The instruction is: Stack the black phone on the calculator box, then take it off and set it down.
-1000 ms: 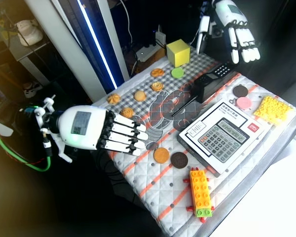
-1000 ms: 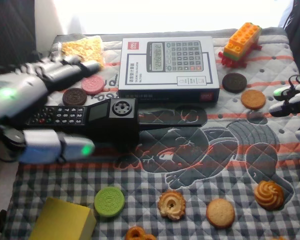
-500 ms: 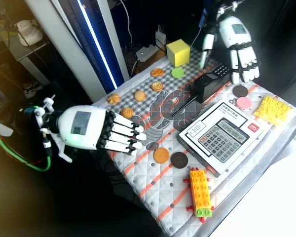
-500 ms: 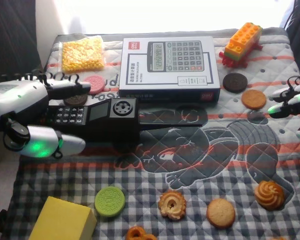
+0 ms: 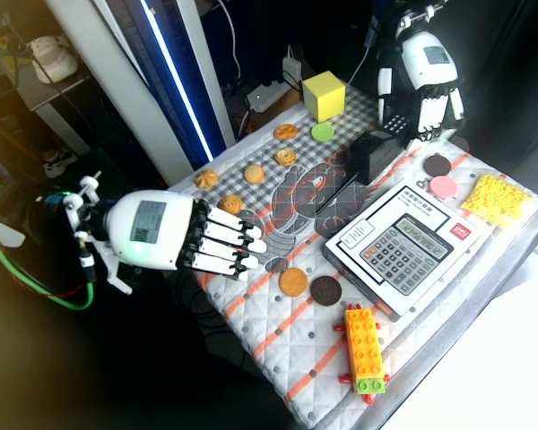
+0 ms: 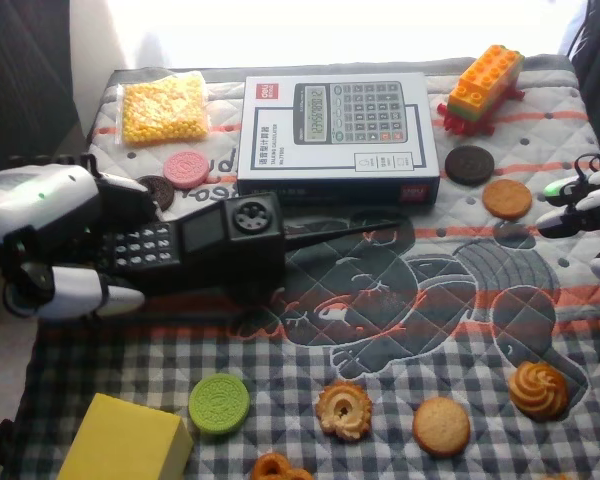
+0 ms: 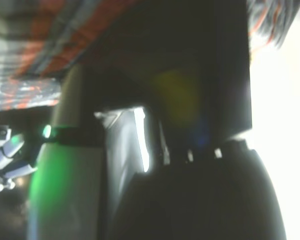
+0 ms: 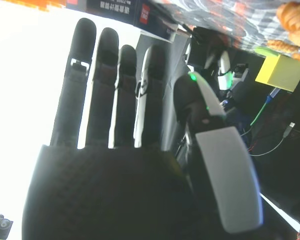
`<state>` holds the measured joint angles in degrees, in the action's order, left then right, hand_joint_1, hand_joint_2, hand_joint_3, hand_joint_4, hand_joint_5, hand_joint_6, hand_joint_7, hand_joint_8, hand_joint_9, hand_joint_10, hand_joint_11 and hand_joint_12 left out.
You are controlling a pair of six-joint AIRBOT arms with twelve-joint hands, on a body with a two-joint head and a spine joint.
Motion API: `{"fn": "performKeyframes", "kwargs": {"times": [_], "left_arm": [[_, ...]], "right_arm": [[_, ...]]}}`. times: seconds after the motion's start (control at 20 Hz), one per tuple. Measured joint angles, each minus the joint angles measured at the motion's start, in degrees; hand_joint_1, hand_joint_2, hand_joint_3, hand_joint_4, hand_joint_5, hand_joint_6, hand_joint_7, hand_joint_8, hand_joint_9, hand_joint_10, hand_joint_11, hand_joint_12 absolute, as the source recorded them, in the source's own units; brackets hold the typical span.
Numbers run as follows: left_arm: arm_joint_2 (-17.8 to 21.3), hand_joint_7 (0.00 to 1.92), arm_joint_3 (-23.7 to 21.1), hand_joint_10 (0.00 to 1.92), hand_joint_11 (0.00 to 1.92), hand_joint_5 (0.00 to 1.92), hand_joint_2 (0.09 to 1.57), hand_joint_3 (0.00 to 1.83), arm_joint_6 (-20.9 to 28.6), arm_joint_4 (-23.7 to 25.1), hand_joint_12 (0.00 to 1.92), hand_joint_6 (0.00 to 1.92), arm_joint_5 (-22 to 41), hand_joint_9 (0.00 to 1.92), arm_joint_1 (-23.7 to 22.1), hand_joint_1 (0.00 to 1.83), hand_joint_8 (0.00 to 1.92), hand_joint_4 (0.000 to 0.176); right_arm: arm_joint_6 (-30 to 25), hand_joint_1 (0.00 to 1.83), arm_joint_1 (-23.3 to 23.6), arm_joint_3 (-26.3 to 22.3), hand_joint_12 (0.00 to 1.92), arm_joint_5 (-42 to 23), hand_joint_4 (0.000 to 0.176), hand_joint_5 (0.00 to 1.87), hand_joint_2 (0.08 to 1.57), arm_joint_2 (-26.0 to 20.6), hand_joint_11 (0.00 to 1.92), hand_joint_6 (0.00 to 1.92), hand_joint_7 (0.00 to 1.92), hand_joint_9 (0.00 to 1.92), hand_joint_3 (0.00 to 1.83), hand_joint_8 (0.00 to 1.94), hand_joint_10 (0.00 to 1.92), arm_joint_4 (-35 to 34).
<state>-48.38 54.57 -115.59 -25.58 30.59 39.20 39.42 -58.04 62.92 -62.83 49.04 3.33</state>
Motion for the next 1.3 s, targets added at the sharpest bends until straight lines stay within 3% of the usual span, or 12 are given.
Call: {"fn": "performKeyframes", "kwargs": {"times": [0.05, 0.2, 0.45, 0.55, 0.65, 0.75, 0.85, 1.0, 1.05, 1.15, 1.2, 1.3], "left_arm": [[0.98, 0.78, -1.51, 1.61, 0.81, 0.56, 1.28, 0.00, -0.17, 1.75, 1.70, 1.56, 0.55, 0.82, -0.13, 1.19, 1.45, 0.000], [3.80, 0.90, -4.92, 1.55, 1.09, 0.67, 1.23, 0.00, 0.26, 5.95, 1.62, 1.37, 4.44, 1.01, -0.63, 1.21, 1.34, 0.000], [4.85, 0.92, -4.87, 1.58, 1.00, 0.81, 1.20, 0.00, 7.87, 13.86, 1.70, 1.17, 5.66, 1.01, -4.59, 1.22, 1.33, 0.000], [1.42, 0.94, -1.42, 1.57, 0.86, 0.82, 1.19, 0.00, 7.89, 14.38, 1.73, 1.12, 4.42, 0.96, -9.51, 1.24, 1.31, 0.000], [-2.71, 0.92, 2.73, 1.58, 0.94, 0.79, 1.20, 0.00, 7.82, 14.56, 1.73, 1.18, 1.11, 1.00, -14.97, 1.22, 1.32, 0.000], [-6.45, 0.86, 6.45, 1.41, 0.66, 0.78, 1.20, 0.00, 7.98, 14.60, 1.60, 1.33, -1.03, 0.77, -18.08, 1.18, 1.23, 0.014], [-10.45, 0.92, 10.36, 1.31, 0.70, 0.74, 1.19, 0.00, 7.87, 14.67, 1.54, 1.36, -5.92, 0.82, -20.11, 1.19, 1.18, 0.000], [-14.47, 0.88, 14.64, 1.30, 0.70, 0.73, 1.21, 0.00, 7.85, 13.99, 1.54, 1.39, -10.29, 0.82, -21.92, 1.18, 1.22, 0.000], [-15.28, 0.85, 15.56, 1.33, 0.69, 0.74, 1.21, 0.00, 7.85, 13.55, 1.51, 1.38, -10.78, 0.79, -22.18, 1.18, 1.25, 0.013], [-18.05, 0.83, 18.64, 1.31, 0.62, 0.74, 1.19, 0.00, 7.87, 11.89, 1.47, 1.41, -12.70, 0.82, -22.75, 1.33, 1.22, 0.000], [-19.19, 0.87, 20.02, 1.32, 0.58, 0.76, 1.19, 0.00, 7.87, 11.06, 1.50, 1.37, -14.03, 0.76, -23.15, 1.22, 1.20, 0.000], [-20.20, 0.90, 21.27, 1.29, 0.63, 0.76, 1.19, 0.00, 7.80, 10.10, 1.52, 1.37, -14.71, 0.79, -23.34, 1.22, 1.15, 0.000]], "right_arm": [[0.00, 0.55, 0.00, -0.11, 0.70, 0.02, 0.000, 0.75, 1.43, 0.00, 0.56, 0.00, 0.62, 0.73, 0.00, 0.00, 0.00, -0.04], [0.00, 0.52, 0.00, -0.11, 0.69, 0.00, 0.000, 0.74, 1.45, 0.00, 0.56, 0.00, 0.62, 0.73, 0.01, 0.00, 0.00, -0.04], [0.00, 0.52, 0.00, -0.11, 0.68, 0.04, 0.000, 0.74, 1.46, 0.02, 0.57, 0.00, 0.64, 0.75, 0.00, 0.00, 0.00, -0.07], [0.00, 0.48, 0.00, -0.09, 0.57, 0.02, 0.000, 0.74, 1.45, 0.04, 0.65, 0.00, 0.64, 0.76, 0.00, 0.00, 0.00, -0.07], [0.00, 0.47, 0.00, -0.09, 0.49, -0.11, 0.000, 0.75, 1.45, 0.24, 0.68, 0.00, 0.64, 0.75, 0.00, 0.00, 0.00, -0.11], [-0.02, 0.45, 0.00, 0.09, 0.38, -0.17, 0.000, 0.73, 1.45, 0.81, 0.72, 0.00, 0.63, 0.75, 0.00, 0.00, 0.00, 0.04], [-0.02, 0.49, 0.00, 0.33, 0.38, 0.02, 0.000, 0.72, 1.44, 1.22, 0.76, 0.00, 0.62, 0.77, 0.00, 0.00, 0.01, -0.13], [-0.02, 0.47, 0.00, 0.35, 0.41, -0.28, 0.000, 0.73, 1.44, 1.49, 0.79, 0.00, 0.63, 0.78, 0.00, 0.00, 0.00, 0.13], [-0.09, 0.49, 0.00, 0.55, 0.41, -0.28, 0.000, 0.73, 1.45, 1.66, 0.75, 0.00, 0.61, 0.78, 0.00, 0.00, 0.00, 0.39], [-0.07, 0.51, 0.00, 0.76, 0.37, 0.20, 0.000, 0.73, 1.45, 1.95, 0.67, 0.00, 0.61, 0.73, 0.00, 0.00, 0.00, 0.33], [-0.07, 0.55, 0.00, 0.76, 0.37, 0.09, 0.000, 0.73, 1.45, 1.92, 0.68, 0.00, 0.61, 0.73, 0.00, 0.00, 0.00, 0.33], [-0.09, 0.55, 0.00, 0.79, 0.37, -0.09, 0.000, 0.73, 1.45, 1.92, 0.67, 0.00, 0.60, 0.73, 0.00, 0.00, 0.00, 0.39]]}}
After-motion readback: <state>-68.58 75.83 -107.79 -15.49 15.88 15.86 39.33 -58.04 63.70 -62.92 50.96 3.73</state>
